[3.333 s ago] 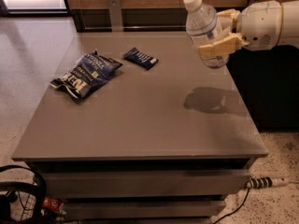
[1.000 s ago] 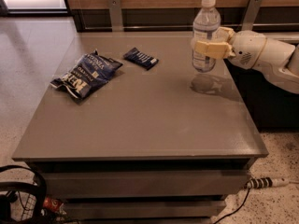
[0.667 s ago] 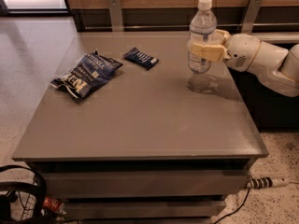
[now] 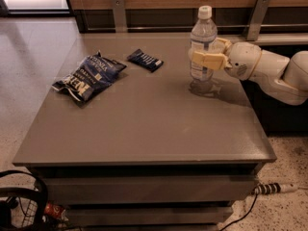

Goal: Place blue plastic bottle upright

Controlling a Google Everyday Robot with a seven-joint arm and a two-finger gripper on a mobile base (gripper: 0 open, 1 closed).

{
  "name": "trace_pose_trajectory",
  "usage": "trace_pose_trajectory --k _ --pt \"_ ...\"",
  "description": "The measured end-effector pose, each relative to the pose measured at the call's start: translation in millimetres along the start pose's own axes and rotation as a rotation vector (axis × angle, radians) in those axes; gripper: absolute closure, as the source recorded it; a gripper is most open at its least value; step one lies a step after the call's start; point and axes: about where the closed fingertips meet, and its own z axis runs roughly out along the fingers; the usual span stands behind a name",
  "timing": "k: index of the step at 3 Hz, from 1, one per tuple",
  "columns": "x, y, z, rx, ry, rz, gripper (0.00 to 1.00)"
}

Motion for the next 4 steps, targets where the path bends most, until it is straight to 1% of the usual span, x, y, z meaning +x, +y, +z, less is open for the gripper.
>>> trace_pose_trajectory --k 1,4 --pt "10.2 -1.6 -2.2 0.008 0.014 0.012 1.00" --pt "31.9 -13.6 -8.0 0.046 -0.007 0.020 1.00"
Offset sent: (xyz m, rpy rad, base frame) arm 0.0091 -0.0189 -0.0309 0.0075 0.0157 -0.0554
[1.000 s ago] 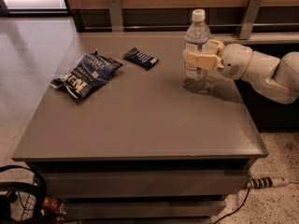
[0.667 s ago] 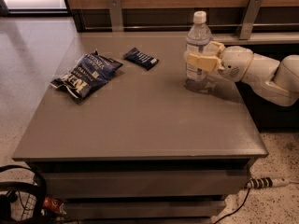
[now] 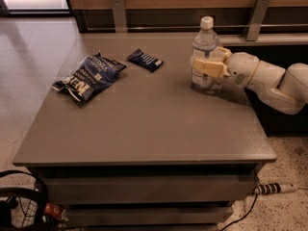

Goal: Place blue plastic bottle upright

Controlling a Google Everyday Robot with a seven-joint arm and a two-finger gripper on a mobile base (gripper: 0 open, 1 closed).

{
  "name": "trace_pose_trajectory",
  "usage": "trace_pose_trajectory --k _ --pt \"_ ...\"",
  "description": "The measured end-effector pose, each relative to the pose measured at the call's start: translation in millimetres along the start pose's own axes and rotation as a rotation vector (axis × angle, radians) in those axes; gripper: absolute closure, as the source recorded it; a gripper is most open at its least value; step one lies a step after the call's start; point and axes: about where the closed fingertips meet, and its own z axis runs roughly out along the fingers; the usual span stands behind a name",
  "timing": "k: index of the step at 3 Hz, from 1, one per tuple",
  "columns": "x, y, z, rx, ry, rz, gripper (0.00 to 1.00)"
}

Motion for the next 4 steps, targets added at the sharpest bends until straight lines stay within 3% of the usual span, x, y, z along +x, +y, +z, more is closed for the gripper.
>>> trace_pose_trajectory --k 2,4 --pt "12.9 -5.1 -4.4 0.021 -0.011 0.043 1.00" --pt "9.7 -5.0 -3.8 0.021 -0.011 0.043 0.60"
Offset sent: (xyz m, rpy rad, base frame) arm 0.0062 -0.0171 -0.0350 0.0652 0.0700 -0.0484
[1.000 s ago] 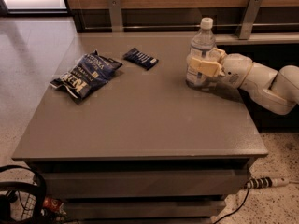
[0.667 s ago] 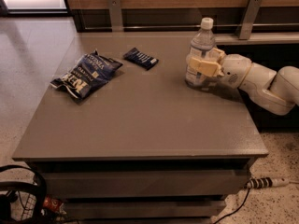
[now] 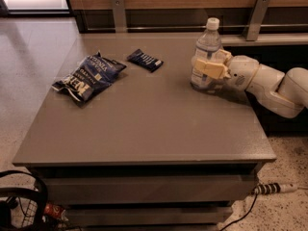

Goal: Place blue plastic bottle upright

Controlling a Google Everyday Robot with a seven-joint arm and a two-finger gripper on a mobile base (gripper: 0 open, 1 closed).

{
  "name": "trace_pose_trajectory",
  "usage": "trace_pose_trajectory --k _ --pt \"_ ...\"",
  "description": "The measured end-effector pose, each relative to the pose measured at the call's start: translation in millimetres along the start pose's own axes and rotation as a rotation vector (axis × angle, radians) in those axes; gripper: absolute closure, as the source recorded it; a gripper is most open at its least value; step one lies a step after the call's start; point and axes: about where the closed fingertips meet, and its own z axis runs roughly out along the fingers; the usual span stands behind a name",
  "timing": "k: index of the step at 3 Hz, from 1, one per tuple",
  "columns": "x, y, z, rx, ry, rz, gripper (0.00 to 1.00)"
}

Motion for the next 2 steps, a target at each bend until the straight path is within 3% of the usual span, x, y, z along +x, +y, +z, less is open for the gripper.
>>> trace_pose_trajectory --k 1,2 --pt "-0.3 0.1 0.2 0.000 0.000 0.000 0.28" --pt "-0.3 0.1 0.2 0.000 0.000 0.000 0.05"
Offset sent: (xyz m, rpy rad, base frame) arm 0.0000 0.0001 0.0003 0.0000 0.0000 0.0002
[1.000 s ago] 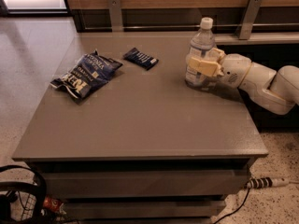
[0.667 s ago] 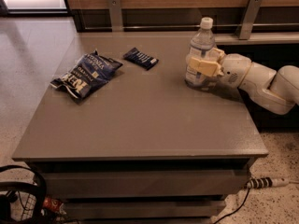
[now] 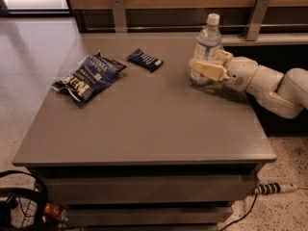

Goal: Place blue plastic bottle upright

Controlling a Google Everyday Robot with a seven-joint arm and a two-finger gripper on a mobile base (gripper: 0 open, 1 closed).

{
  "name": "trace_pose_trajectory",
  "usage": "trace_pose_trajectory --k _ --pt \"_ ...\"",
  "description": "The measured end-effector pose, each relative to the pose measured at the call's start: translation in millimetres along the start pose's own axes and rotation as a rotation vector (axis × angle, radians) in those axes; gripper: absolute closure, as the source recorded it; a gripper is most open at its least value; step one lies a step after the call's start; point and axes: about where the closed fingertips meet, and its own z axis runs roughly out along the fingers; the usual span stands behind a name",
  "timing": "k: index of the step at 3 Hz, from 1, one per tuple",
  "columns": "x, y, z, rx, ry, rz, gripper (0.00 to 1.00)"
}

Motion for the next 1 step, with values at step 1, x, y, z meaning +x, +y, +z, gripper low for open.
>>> trace_pose_trajectory --k 1 --pt "-0.3 0.9 1.6 -0.003 -0.001 0.000 0.00"
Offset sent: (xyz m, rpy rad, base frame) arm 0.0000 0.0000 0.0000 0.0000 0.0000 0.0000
